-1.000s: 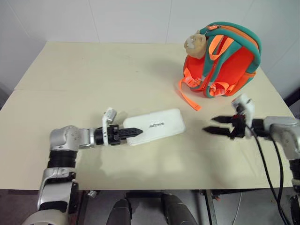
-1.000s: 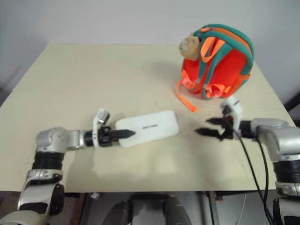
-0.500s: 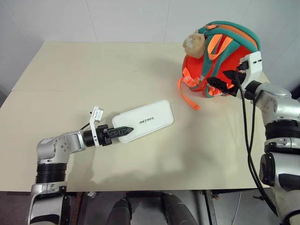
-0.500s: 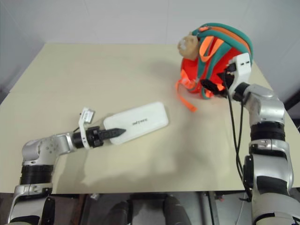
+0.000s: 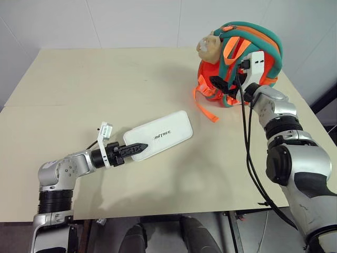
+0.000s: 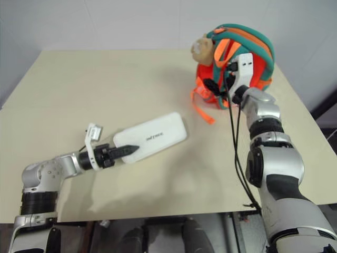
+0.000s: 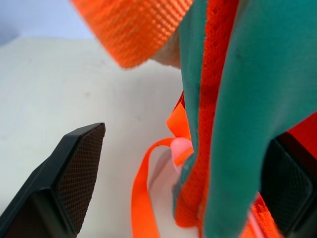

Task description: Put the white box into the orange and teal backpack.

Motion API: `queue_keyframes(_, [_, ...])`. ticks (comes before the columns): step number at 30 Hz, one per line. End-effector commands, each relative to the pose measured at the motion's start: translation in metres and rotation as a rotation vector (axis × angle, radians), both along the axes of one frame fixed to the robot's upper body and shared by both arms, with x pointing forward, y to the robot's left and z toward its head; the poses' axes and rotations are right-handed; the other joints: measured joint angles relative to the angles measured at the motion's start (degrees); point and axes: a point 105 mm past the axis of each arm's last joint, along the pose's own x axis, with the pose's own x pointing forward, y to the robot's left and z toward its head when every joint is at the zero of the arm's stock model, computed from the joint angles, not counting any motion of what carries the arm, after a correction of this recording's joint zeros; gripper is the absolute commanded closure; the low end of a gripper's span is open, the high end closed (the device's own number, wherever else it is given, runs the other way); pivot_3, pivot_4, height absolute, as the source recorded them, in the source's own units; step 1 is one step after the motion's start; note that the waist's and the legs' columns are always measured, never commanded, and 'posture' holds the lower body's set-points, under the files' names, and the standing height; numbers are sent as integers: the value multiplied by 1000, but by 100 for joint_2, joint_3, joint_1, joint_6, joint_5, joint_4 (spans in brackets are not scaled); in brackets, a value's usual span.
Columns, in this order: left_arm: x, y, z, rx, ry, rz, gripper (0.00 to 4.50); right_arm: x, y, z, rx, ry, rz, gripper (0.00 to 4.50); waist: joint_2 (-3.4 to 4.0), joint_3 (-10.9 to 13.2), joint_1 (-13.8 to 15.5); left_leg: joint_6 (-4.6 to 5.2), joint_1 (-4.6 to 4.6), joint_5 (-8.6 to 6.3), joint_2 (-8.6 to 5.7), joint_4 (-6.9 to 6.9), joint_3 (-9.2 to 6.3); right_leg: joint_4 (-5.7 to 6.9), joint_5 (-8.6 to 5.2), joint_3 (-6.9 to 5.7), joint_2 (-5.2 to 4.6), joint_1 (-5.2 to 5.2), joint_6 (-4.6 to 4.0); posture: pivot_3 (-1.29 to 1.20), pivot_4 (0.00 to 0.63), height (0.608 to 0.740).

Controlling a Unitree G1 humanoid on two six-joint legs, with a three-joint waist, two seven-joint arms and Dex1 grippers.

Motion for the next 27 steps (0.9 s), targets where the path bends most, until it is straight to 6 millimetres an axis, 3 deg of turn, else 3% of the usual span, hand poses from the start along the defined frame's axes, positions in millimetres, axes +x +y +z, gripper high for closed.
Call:
queue_keyframes(1, [-1, 0, 12, -41, -58, -2, 3173, 3, 7, 23, 58, -69, -33, 370, 0, 0, -25, -1, 0, 1, 0, 0, 0, 2, 0, 0, 0, -1, 0, 0, 150, 740])
queue_keyframes(13, [1, 3, 11, -40, -83, 31, 3173, 4, 31, 6, 37, -65, 8, 4348, 0, 0, -166, -13, 1, 13, -1, 0, -1, 40, -2, 5, 6, -19, -3, 0, 150, 740])
queue_keyframes(19, [9, 9, 21, -20, -161, 50, 3173, -14, 58, 17, 137, -55, 311, 4480, 0, 0, -179, -15, 2, 21, -2, 3, -1, 62, -2, 6, 7, -24, -4, 0, 150, 740])
queue_keyframes(24, [17, 30, 36, 19, -251, 108, 3173, -53, 68, 27, 115, -11, 706, 4480, 2, 1, -180, -19, 1, 25, -2, 3, -2, 75, -2, 6, 9, -33, -5, 0, 150, 740])
queue_keyframes(27, [14, 55, 55, -24, -376, 177, 3173, -93, 58, 38, 120, 47, 917, 4480, 1, 1, -131, -19, -3, 25, 0, 0, -6, 76, -3, 2, 8, -34, -6, 0, 150, 740])
